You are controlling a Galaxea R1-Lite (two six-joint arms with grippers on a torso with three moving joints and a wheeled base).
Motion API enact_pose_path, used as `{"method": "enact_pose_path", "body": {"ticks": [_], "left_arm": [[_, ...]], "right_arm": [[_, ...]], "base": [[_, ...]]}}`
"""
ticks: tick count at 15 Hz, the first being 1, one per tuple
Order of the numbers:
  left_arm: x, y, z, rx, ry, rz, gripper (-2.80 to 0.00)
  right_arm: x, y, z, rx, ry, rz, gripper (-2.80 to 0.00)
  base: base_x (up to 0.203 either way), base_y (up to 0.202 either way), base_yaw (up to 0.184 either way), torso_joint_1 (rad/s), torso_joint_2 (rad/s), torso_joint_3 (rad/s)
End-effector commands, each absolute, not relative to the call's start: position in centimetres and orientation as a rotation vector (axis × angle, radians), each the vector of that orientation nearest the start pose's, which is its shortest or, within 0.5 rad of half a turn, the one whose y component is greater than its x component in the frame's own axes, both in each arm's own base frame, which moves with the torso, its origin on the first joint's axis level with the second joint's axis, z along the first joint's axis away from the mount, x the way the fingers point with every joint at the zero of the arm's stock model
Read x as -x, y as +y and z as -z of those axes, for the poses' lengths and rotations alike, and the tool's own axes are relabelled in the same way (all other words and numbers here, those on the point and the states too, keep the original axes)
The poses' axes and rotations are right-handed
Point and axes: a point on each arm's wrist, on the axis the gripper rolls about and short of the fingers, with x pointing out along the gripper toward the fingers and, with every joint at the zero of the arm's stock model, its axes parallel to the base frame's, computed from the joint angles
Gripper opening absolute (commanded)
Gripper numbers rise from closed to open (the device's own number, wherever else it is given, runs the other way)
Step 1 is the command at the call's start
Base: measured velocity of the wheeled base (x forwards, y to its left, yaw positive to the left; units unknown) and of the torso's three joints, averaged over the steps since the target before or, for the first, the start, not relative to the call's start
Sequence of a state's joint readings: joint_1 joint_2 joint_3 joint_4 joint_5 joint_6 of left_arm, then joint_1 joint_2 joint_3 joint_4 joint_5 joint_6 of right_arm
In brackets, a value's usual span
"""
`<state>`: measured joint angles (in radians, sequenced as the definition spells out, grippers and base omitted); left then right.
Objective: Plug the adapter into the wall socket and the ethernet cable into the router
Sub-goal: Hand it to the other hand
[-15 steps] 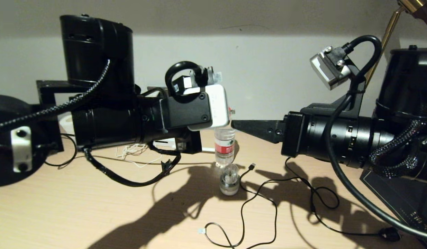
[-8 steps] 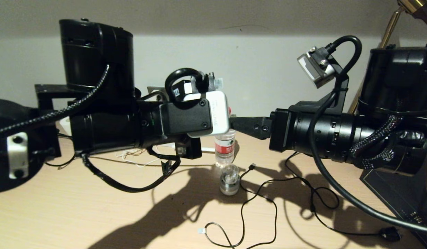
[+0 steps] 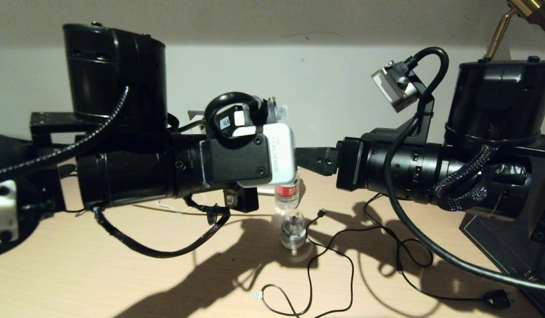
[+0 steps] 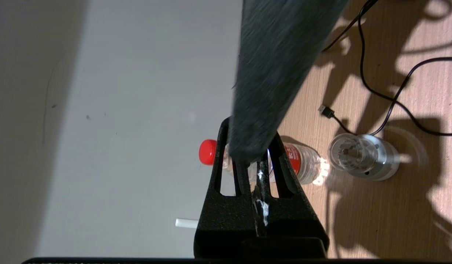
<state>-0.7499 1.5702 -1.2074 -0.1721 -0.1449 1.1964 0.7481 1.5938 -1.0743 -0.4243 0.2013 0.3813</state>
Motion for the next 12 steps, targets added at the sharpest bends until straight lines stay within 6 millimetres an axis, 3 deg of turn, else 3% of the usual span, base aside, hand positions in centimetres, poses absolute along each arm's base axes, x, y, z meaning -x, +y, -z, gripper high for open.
{"method": "enact_pose_path", "body": {"ticks": [1,5,6,12], "left_arm": [[-20.82,-20.14,-28.95,-1.171,-0.379,0.902,-2.80],[-20.79,-20.12,-29.01,-1.168,-0.384,0.900,-2.80],[-20.82,-20.15,-28.97,-1.169,-0.383,0.901,-2.80],[-20.83,-20.32,-28.91,-1.168,-0.384,0.904,-2.80]], "right_arm": [[-21.57,20.61,-27.04,-0.329,0.267,-0.905,0.00],[-21.64,20.65,-26.95,-0.330,0.269,-0.897,0.00],[-21.64,20.65,-26.95,-0.330,0.269,-0.897,-2.80],[-21.69,20.70,-26.89,-0.324,0.267,-0.898,-2.80]], "base": [[0.000,0.000,0.000,0.000,0.00,0.000],[0.000,0.000,0.000,0.000,0.00,0.000],[0.000,0.000,0.000,0.000,0.00,0.000],[0.000,0.000,0.000,0.000,0.00,0.000]]}}
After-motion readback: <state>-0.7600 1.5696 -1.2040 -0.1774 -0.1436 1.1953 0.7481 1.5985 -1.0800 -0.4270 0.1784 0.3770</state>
